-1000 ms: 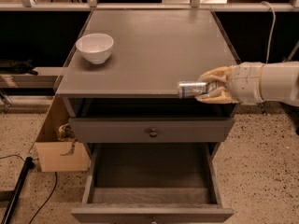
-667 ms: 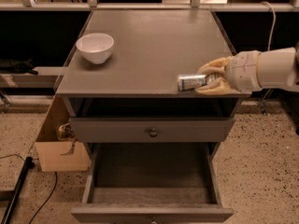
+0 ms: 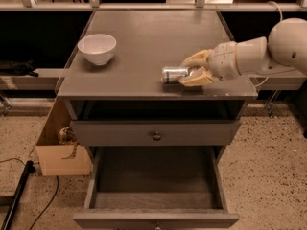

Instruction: Pick redbull can from middle drawer and place on counter

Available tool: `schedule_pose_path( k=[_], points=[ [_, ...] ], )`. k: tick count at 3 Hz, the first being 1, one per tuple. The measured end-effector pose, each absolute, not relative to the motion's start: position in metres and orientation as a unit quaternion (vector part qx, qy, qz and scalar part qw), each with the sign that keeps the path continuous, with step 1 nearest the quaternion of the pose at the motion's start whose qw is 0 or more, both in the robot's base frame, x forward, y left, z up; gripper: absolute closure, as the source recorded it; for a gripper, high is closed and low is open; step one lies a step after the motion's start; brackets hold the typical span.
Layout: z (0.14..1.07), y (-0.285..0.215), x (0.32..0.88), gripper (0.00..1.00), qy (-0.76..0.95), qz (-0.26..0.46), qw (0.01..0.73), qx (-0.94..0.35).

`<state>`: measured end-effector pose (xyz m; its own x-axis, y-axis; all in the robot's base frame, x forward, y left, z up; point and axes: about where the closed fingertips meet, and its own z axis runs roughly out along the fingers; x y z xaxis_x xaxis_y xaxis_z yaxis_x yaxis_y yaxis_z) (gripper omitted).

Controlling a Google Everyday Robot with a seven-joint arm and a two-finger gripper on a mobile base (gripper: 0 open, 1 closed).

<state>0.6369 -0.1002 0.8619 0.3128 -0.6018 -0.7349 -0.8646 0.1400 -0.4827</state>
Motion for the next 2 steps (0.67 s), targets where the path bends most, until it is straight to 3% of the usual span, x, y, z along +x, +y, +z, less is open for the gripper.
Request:
schedule_pose_path(
  k=[1, 2],
  points=[
    [0.8566, -0.0810, 0.6540, 1.00, 0.569, 0.169, 0.495, -0.634],
    [0.8571, -0.0790, 0.6558, 0.82, 0.568, 0.171, 0.496, -0.634]
  ],
)
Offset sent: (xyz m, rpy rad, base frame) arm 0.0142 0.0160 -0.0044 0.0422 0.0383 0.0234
